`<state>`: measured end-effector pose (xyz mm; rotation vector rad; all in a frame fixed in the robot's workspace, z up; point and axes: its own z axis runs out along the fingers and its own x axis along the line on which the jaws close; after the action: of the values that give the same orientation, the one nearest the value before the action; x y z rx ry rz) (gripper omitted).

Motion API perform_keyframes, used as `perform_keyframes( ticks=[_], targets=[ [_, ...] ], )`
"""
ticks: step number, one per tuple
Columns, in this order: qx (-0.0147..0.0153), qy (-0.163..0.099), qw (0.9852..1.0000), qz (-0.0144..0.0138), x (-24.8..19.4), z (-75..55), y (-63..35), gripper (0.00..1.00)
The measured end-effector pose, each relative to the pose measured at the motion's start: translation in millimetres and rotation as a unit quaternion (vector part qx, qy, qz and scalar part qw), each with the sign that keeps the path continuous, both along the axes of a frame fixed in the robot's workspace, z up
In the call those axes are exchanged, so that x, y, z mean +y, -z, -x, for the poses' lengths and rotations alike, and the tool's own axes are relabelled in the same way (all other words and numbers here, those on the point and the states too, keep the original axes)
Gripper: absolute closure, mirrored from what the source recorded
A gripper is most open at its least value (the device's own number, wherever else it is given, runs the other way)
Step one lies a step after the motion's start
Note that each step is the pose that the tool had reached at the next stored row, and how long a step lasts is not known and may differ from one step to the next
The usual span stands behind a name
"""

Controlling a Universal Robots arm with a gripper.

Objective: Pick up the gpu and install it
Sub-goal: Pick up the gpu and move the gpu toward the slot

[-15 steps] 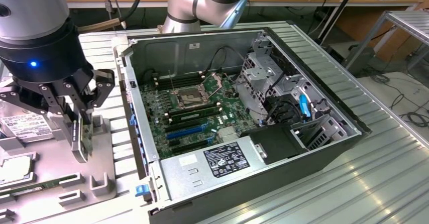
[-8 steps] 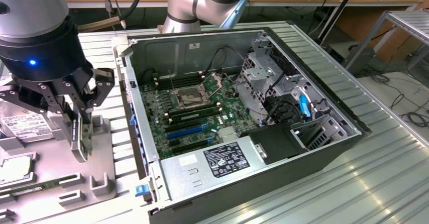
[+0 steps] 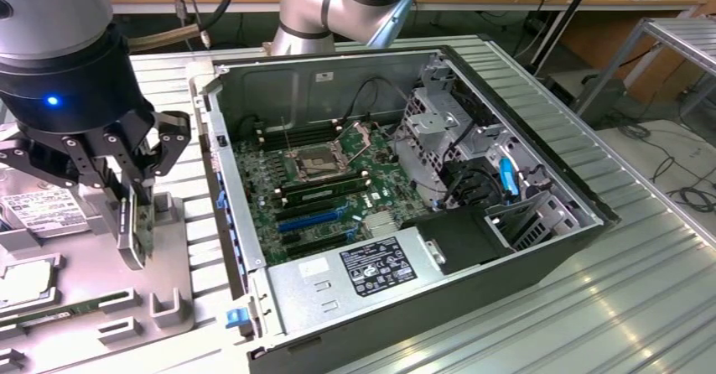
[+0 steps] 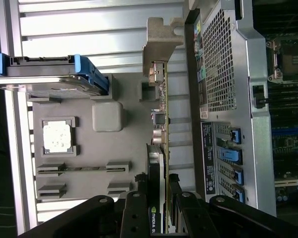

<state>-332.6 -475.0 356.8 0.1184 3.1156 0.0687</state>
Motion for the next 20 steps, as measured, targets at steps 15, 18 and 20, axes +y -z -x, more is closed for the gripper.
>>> perform_keyframes(
  ticks=[15, 18, 20],
  targets=[
    [0.0000, 0.000, 1.0000, 0.0000, 0.0, 0.0, -3.6, 0.73],
    [0.0001, 0.000, 1.0000, 0.0000, 0.0, 0.1, -4.5, 0.73],
    [0.0000, 0.000, 1.0000, 0.0000, 0.0, 0.1, -4.5, 0.73]
  ],
)
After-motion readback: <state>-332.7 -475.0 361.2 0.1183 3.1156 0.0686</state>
